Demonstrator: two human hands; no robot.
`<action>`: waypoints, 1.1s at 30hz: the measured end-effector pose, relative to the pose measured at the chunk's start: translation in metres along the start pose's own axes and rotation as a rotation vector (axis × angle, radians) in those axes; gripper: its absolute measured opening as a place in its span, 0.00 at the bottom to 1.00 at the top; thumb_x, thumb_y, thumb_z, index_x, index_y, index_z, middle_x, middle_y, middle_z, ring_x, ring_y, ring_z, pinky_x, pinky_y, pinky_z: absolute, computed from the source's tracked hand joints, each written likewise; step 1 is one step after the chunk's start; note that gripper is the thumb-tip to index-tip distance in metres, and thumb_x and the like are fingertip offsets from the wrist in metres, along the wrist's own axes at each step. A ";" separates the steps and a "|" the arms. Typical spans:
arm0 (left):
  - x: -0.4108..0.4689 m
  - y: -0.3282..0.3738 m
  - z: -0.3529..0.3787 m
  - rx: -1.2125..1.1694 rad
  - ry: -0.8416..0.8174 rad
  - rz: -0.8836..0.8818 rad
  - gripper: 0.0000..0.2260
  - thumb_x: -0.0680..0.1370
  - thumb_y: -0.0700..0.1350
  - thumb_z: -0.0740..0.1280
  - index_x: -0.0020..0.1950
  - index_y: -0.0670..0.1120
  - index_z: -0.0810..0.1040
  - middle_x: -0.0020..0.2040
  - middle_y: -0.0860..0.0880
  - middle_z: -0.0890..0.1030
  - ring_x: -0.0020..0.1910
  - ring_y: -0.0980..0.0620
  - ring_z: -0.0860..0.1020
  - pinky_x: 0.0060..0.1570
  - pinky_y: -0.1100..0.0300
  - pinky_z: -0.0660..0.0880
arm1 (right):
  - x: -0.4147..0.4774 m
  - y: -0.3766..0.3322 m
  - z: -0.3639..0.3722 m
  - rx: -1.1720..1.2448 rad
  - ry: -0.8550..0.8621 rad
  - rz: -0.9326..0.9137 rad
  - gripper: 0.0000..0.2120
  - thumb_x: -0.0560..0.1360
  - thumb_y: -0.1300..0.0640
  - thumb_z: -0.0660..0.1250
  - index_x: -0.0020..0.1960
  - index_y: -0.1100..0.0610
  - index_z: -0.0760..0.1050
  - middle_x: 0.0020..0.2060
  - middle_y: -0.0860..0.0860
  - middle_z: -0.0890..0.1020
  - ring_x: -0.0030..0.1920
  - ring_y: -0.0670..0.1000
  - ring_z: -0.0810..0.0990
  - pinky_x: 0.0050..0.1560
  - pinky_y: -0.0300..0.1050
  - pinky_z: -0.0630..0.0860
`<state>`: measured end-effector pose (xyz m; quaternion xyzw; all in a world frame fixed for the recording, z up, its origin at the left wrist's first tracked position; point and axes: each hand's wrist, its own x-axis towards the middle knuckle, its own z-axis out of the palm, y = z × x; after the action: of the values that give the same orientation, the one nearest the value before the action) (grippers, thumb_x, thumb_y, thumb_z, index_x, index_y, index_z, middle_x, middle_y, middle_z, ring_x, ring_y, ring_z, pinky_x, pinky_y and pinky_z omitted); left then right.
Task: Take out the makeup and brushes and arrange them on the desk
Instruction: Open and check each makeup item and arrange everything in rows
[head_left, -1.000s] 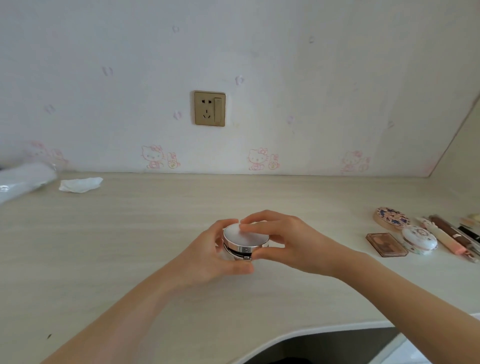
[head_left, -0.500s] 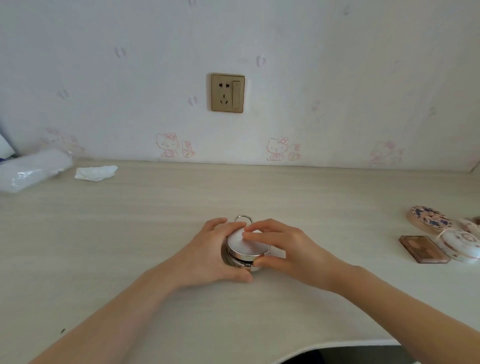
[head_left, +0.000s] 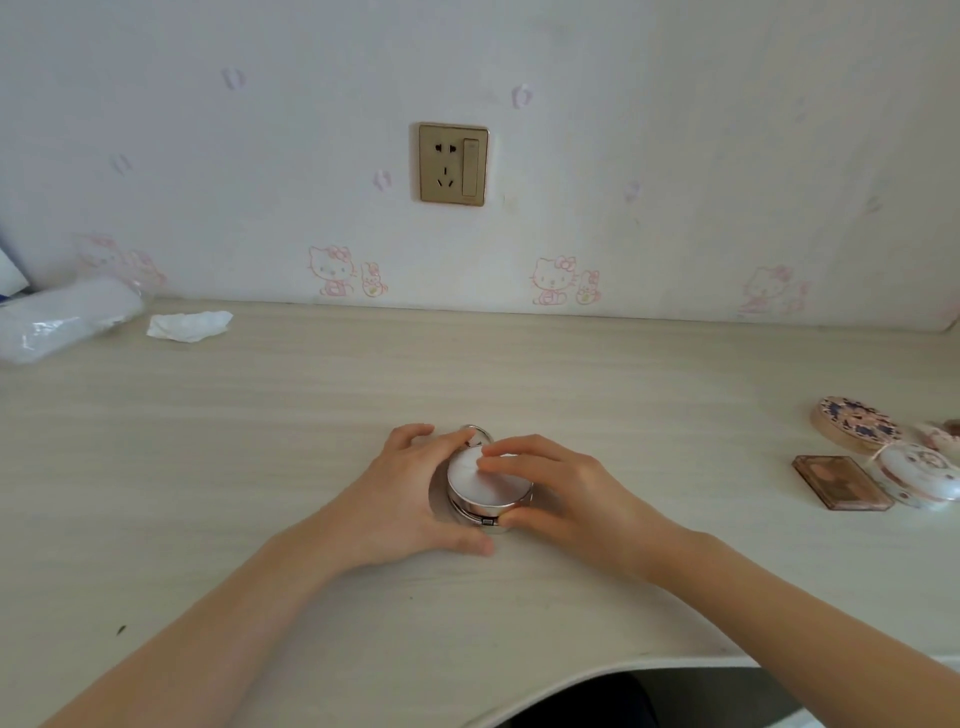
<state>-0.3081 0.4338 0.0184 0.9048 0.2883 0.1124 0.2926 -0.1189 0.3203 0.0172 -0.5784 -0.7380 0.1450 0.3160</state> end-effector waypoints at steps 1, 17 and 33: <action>-0.002 0.000 0.000 -0.015 0.048 -0.001 0.47 0.59 0.65 0.77 0.74 0.60 0.59 0.66 0.67 0.66 0.71 0.62 0.52 0.64 0.68 0.60 | 0.000 0.000 0.000 0.007 -0.003 -0.003 0.21 0.75 0.54 0.70 0.66 0.52 0.73 0.64 0.44 0.72 0.63 0.42 0.73 0.60 0.40 0.73; -0.010 0.004 0.004 -0.202 0.270 -0.075 0.47 0.58 0.56 0.81 0.72 0.62 0.60 0.50 0.68 0.76 0.62 0.63 0.70 0.61 0.65 0.63 | 0.009 -0.009 -0.016 -0.012 -0.035 0.118 0.17 0.80 0.53 0.59 0.69 0.50 0.70 0.63 0.39 0.75 0.64 0.35 0.70 0.61 0.26 0.64; -0.011 0.004 0.007 -0.247 0.273 -0.087 0.48 0.58 0.57 0.80 0.72 0.61 0.58 0.51 0.69 0.79 0.63 0.64 0.69 0.62 0.63 0.63 | 0.023 -0.017 -0.031 -0.044 -0.149 0.250 0.17 0.81 0.49 0.55 0.69 0.45 0.70 0.53 0.37 0.79 0.53 0.35 0.75 0.54 0.31 0.69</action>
<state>-0.3127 0.4219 0.0150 0.8251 0.3479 0.2559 0.3643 -0.1151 0.3327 0.0570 -0.6601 -0.6846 0.2098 0.2270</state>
